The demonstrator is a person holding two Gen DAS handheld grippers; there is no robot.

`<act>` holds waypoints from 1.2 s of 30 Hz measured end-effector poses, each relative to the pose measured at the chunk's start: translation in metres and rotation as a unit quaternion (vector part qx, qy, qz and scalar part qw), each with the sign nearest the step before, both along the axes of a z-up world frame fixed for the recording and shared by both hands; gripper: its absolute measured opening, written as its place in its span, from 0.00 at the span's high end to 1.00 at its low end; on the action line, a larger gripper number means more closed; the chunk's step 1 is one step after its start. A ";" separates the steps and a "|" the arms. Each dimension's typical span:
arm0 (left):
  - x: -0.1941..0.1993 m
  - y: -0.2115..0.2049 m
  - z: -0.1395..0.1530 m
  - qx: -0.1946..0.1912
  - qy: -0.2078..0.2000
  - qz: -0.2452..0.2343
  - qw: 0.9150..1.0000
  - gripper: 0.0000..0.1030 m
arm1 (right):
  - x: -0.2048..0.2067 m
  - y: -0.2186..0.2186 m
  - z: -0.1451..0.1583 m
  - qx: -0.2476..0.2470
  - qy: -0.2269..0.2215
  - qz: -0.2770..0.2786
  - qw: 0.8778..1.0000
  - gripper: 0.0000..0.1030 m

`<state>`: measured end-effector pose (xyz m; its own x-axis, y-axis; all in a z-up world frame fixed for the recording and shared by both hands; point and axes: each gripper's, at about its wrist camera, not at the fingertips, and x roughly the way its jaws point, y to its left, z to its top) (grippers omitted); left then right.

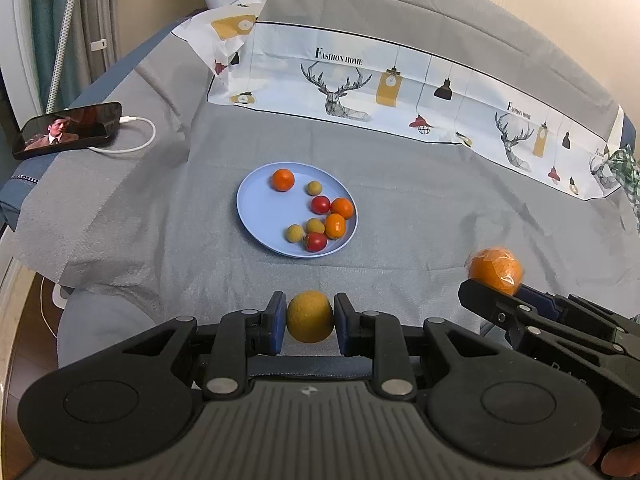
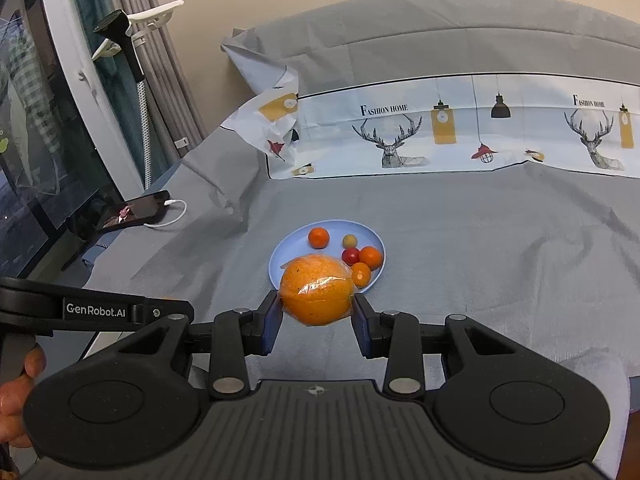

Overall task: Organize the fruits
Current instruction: 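Carry the orange with the right gripper while the left gripper carries the yellow fruit to the plate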

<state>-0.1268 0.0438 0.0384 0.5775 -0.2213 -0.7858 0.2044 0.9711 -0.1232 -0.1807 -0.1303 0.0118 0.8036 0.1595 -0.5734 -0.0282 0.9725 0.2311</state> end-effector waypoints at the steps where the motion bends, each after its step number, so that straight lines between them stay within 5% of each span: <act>1: 0.000 0.000 0.000 0.000 0.000 0.000 1.000 0.73 | 0.000 0.001 0.000 -0.001 0.000 0.000 1.000 0.62; 24: 0.018 0.008 -0.014 -0.006 0.028 0.008 1.000 0.73 | 0.017 0.007 -0.010 -0.006 0.029 0.007 1.000 0.62; 36: 0.085 0.012 -0.033 0.008 0.051 0.027 0.998 0.73 | 0.063 0.002 -0.034 -0.010 0.073 0.005 0.997 0.62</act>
